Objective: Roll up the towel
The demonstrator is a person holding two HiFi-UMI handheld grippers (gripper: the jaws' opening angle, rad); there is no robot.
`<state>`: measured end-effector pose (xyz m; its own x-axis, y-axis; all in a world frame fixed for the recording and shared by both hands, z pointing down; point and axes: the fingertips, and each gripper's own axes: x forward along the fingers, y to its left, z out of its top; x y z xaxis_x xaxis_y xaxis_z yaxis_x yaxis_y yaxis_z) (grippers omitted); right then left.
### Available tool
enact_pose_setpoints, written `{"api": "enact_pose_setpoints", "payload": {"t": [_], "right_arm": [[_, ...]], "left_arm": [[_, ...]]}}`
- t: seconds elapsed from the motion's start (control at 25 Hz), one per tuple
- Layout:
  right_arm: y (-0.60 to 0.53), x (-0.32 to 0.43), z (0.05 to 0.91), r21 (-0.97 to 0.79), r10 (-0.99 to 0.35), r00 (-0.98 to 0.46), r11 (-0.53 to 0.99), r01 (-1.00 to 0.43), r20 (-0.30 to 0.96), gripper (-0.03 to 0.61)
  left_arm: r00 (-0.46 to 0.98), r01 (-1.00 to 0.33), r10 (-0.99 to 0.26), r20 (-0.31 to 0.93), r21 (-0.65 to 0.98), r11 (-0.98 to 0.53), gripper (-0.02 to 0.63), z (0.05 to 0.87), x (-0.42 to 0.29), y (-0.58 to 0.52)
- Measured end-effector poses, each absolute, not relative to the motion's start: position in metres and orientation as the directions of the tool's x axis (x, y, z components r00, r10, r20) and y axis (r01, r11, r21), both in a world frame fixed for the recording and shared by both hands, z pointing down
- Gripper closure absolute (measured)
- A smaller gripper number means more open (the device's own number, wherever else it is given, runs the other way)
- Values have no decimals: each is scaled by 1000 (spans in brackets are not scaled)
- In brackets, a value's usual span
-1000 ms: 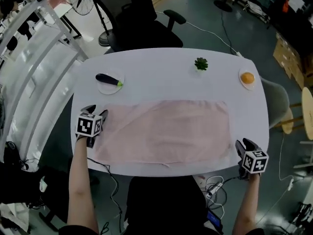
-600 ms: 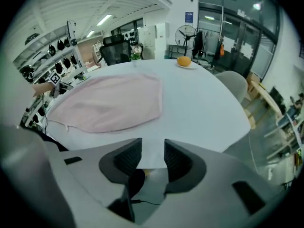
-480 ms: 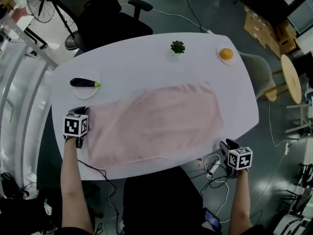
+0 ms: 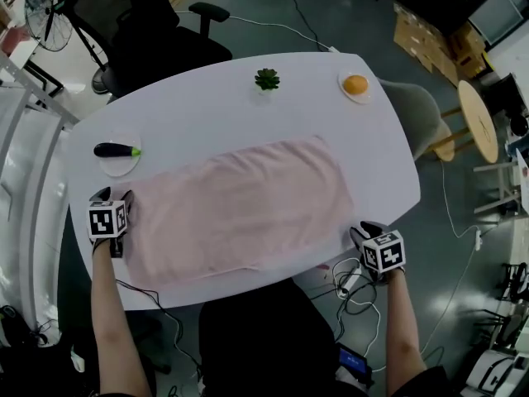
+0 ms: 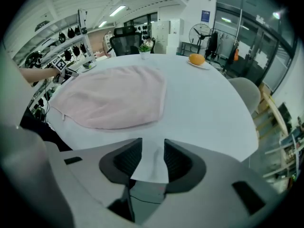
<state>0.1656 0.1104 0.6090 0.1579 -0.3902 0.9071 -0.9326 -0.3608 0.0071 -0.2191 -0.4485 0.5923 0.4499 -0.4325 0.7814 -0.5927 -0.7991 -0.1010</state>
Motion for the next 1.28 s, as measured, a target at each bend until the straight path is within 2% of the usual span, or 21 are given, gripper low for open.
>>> {"api": "enact_pose_setpoints", "payload": {"t": [0.04, 0.2, 0.24, 0.32, 0.52, 0.64, 0.8, 0.88, 1.04, 1.12, 1.28], "right_arm": [[106, 169, 610, 2, -400, 151, -349, -937, 904, 422], [81, 180, 614, -31, -448, 100, -276, -961, 888, 411], [74, 179, 612, -49, -462, 75, -250, -967, 884, 432], [55, 172, 604, -94, -499, 15, -193, -977, 866, 554], [-14, 158, 587, -165, -568, -83, -93, -982, 818, 569], [-62, 155, 577, -127, -588, -83, -34, -991, 805, 542], [-87, 148, 567, -96, -605, -87, 17, -995, 791, 431], [-70, 154, 564, -93, -603, -71, -5, -996, 795, 400], [-10, 176, 568, -116, -584, -34, -104, -988, 811, 388], [15, 183, 577, -132, -569, -33, -133, -982, 821, 393], [25, 175, 589, -169, -565, -90, -90, -981, 820, 414]], "left_arm": [[467, -599, -427, 774, -79, -797, 293, 585, -219, -442], [510, -566, -438, 741, -95, -819, 291, 552, -216, -407], [523, -548, -428, 737, -94, -831, 291, 546, -213, -393], [549, -510, -401, 734, -86, -856, 291, 540, -204, -363], [621, -471, -338, 707, -8, -882, 291, 538, -170, -294], [655, -449, -296, 695, 43, -893, 291, 542, -146, -256], [678, -449, -266, 685, 99, -888, 291, 548, -138, -232], [676, -472, -272, 685, 119, -873, 291, 551, -144, -228], [681, -511, -284, 675, 160, -844, 302, 553, -159, -220], [687, -506, -270, 675, 178, -844, 334, 554, -161, -210], [690, -468, -229, 686, 183, -865, 337, 560, -151, -185]]}}
